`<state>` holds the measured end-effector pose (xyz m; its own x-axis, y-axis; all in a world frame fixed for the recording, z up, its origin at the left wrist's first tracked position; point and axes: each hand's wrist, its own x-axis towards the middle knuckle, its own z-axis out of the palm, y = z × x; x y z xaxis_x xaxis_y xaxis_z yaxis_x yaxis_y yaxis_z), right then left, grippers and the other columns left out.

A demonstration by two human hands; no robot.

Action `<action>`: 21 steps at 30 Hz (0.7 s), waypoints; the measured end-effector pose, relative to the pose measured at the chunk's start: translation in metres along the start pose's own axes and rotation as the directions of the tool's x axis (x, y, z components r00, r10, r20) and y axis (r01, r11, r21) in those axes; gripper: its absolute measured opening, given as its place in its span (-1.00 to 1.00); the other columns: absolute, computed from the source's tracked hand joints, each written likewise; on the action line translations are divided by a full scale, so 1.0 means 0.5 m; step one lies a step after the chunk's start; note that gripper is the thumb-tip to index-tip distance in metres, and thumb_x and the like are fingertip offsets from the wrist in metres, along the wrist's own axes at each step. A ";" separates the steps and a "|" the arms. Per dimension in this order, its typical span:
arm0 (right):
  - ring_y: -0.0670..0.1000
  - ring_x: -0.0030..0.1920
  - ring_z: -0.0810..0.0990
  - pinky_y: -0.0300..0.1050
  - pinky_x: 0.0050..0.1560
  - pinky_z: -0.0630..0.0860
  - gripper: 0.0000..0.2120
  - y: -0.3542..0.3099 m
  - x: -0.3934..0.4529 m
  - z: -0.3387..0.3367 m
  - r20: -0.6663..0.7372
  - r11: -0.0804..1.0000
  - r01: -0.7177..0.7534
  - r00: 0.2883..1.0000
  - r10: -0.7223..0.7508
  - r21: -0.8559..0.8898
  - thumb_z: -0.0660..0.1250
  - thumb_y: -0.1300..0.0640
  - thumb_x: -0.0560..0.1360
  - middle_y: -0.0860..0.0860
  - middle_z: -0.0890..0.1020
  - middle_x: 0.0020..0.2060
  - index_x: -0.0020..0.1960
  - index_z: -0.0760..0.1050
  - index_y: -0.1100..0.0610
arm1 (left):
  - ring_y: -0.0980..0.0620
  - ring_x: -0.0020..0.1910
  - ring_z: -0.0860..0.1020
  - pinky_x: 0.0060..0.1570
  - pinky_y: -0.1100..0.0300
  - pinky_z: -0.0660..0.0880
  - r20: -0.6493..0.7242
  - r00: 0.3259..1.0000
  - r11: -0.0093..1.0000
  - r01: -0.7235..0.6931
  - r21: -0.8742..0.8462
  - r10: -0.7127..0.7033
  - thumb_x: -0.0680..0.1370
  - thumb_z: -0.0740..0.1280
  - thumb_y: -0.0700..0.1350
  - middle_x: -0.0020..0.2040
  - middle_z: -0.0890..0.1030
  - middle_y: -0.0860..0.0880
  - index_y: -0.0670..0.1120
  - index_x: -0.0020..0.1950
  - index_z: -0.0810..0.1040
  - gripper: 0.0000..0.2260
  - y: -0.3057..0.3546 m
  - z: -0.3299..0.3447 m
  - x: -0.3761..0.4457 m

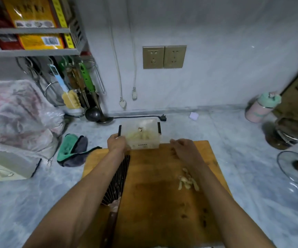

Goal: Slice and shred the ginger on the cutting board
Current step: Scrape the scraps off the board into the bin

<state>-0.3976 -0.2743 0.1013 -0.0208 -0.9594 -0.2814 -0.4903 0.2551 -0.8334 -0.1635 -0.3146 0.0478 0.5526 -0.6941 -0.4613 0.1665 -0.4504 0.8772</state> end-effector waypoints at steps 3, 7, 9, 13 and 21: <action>0.21 -0.20 0.68 0.12 -0.06 0.60 -0.58 0.040 0.007 -0.025 -0.029 1.000 -0.015 0.999 0.014 -0.006 0.29 0.02 0.65 0.28 0.69 -0.17 -0.04 0.62 0.41 | -0.19 0.01 0.61 0.07 -0.06 0.61 -0.010 1.000 0.999 0.013 0.041 -0.013 0.57 0.27 -0.20 0.10 0.64 -0.15 -0.11 0.16 0.59 -0.80 0.006 0.040 0.071; 0.20 -0.21 0.69 0.18 -0.03 0.61 -0.59 0.067 0.011 -0.037 -0.002 0.999 0.002 1.000 -0.002 -0.048 0.30 0.03 0.65 0.22 0.69 -0.27 -0.17 0.61 0.34 | -0.22 0.11 0.59 0.15 -0.08 0.58 0.084 0.996 0.989 0.009 0.146 -0.022 0.59 0.25 -0.25 0.21 0.59 -0.18 -0.20 0.26 0.55 -0.75 0.011 0.070 0.109; 0.04 -0.28 0.68 0.08 -0.05 0.62 -0.62 0.074 0.010 -0.035 0.019 0.997 0.002 1.000 -0.001 -0.079 0.30 0.02 0.65 0.06 0.68 -0.35 -0.27 0.60 0.18 | -0.24 0.22 0.57 0.20 -0.09 0.55 0.103 0.995 0.986 -0.007 0.166 -0.010 0.60 0.25 -0.27 0.27 0.57 -0.23 -0.26 0.32 0.51 -0.70 0.014 0.068 0.111; 0.05 -0.22 0.70 0.09 -0.03 0.63 -0.66 0.082 0.009 -0.004 0.073 0.996 0.024 0.997 -0.018 -0.083 0.30 0.01 0.64 0.05 0.70 -0.30 -0.18 0.65 0.19 | -0.10 0.10 0.59 0.24 -0.05 0.53 0.025 0.999 0.993 -0.048 0.110 0.045 0.57 0.32 -0.22 0.14 0.62 -0.10 -0.11 0.23 0.59 -0.75 -0.004 0.016 0.079; -0.11 -0.43 0.46 -0.32 -0.39 0.37 -0.70 0.061 -0.046 0.139 0.339 0.964 0.110 0.941 -0.022 -0.243 0.26 -0.01 0.65 -0.04 0.54 -0.37 -0.17 0.51 0.14 | -0.01 -0.10 0.64 0.05 0.10 0.57 -0.035 0.996 0.996 -0.084 0.038 0.086 0.61 0.31 -0.20 -0.07 0.69 -0.08 -0.17 0.07 0.66 -0.86 -0.141 -0.212 -0.127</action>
<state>-0.3515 -0.2358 0.0492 0.2867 -0.8671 -0.4073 -0.6865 0.1106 -0.7187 -0.1236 -0.1794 0.0294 0.5933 -0.7099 -0.3794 0.0885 -0.4110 0.9073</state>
